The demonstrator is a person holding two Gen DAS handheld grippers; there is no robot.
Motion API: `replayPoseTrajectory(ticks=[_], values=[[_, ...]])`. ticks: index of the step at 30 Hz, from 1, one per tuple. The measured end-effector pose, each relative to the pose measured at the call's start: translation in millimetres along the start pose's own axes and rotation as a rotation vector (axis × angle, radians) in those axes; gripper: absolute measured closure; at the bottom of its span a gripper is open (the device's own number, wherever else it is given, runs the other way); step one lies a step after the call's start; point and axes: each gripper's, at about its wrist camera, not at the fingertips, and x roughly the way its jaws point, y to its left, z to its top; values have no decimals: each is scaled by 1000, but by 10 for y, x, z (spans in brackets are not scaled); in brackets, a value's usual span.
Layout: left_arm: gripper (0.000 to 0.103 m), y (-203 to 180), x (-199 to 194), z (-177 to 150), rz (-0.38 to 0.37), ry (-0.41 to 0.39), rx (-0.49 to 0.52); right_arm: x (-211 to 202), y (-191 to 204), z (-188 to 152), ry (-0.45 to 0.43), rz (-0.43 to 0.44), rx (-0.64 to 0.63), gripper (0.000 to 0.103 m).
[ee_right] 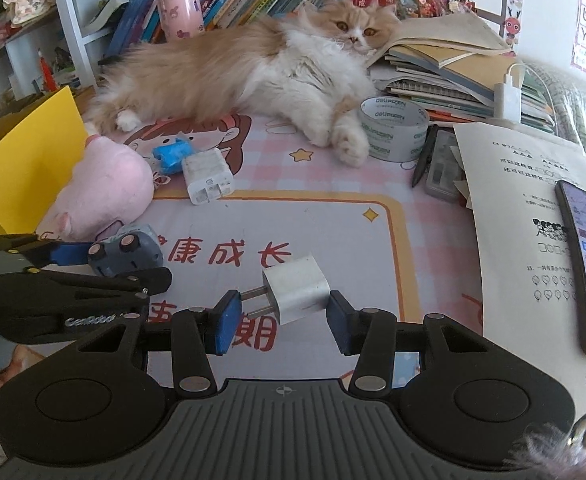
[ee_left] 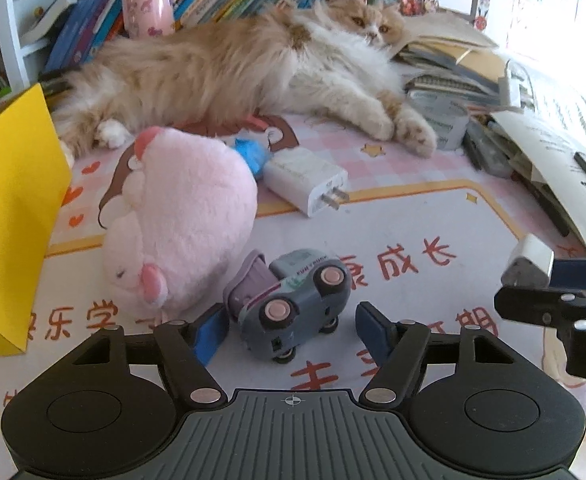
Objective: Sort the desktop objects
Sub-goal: 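Grasp the white charger plug with the right tool while the left tool closes on the grey toy car, then lift the grey toy car in the left tool while the right tool carries the plug toward the yellow box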
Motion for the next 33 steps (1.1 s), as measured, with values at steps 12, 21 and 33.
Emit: replayPoseTrajectory(ticks=[12,21,33], values=[[66,120,-193,-34,-26,-29,-21,-107,122,-55,-2,4,-24,59],[69,178,-370,-171,-31,-33,-4,-141,185,-159,2,12,-15,59],[38,114,-394,-235,-26,-30,38,-147,219,-211,9,27,-18,59]])
